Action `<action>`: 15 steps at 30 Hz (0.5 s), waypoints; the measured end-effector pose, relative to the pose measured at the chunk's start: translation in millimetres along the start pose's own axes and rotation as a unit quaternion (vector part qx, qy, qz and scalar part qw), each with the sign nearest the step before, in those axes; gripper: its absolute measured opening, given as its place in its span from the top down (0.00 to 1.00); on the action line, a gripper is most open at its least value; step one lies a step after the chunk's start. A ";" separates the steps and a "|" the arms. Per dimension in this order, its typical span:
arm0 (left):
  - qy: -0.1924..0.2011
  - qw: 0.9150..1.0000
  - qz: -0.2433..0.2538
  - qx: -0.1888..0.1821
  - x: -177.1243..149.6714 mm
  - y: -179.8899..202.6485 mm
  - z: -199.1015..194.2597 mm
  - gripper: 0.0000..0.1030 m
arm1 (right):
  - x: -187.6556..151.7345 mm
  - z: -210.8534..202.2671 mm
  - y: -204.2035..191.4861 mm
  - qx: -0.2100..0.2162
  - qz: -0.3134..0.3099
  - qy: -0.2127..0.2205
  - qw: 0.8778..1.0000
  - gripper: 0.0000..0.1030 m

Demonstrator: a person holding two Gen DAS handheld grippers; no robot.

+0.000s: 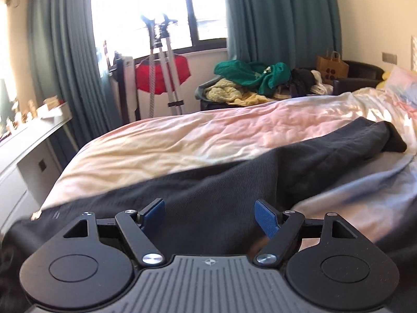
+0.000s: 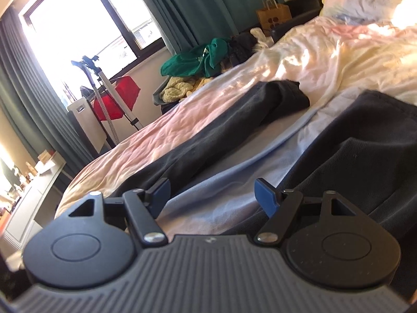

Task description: Fold clothes

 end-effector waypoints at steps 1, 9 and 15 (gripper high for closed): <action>-0.008 1.000 0.002 -0.011 6.7 1.9 15.4 0.24 | -0.9 4.0 1.2 -0.001 0.003 -0.004 1.000 0.28; -0.089 0.990 -0.003 -0.108 36.2 22.7 113.4 0.27 | -5.5 26.2 8.5 -0.001 0.018 -0.019 1.000 0.28; -0.045 0.988 0.059 -0.135 30.6 47.5 75.1 0.97 | -8.1 37.5 16.0 -0.010 0.034 -0.031 0.999 0.28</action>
Point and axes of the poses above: each gripper's, at about its wrist camera, not at the fingertips, and z roughly the way its jaws point, y to its right, x to its top, the point moved 1 cm from there along z, roughly the way its jaws point, and after that the axes turned 4 degrees about y, right-handed, at the moved point
